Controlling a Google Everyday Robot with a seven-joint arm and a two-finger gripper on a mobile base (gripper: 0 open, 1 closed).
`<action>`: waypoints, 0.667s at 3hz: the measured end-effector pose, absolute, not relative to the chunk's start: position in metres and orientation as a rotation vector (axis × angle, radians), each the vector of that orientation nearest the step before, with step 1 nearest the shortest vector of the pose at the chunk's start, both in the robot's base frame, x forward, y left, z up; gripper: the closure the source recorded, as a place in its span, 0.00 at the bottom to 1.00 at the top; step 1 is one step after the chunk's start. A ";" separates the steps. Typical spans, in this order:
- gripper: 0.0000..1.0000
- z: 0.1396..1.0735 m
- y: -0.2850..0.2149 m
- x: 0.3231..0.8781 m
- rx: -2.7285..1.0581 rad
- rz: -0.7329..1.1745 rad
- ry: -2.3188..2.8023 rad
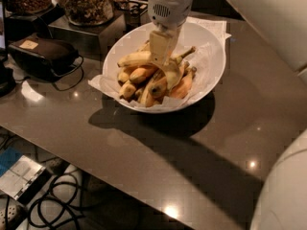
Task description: Pick banana from white bowl
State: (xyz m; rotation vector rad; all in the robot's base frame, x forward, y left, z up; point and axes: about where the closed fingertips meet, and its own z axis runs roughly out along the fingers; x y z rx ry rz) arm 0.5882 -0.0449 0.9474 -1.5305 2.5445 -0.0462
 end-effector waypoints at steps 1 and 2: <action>0.53 0.923 -0.046 0.585 -1.562 -0.033 2.586; 0.51 0.912 -0.045 0.578 -1.602 -0.021 2.605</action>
Offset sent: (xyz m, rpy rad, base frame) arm -0.0598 -0.0150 -0.0821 -0.1483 0.3065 0.0714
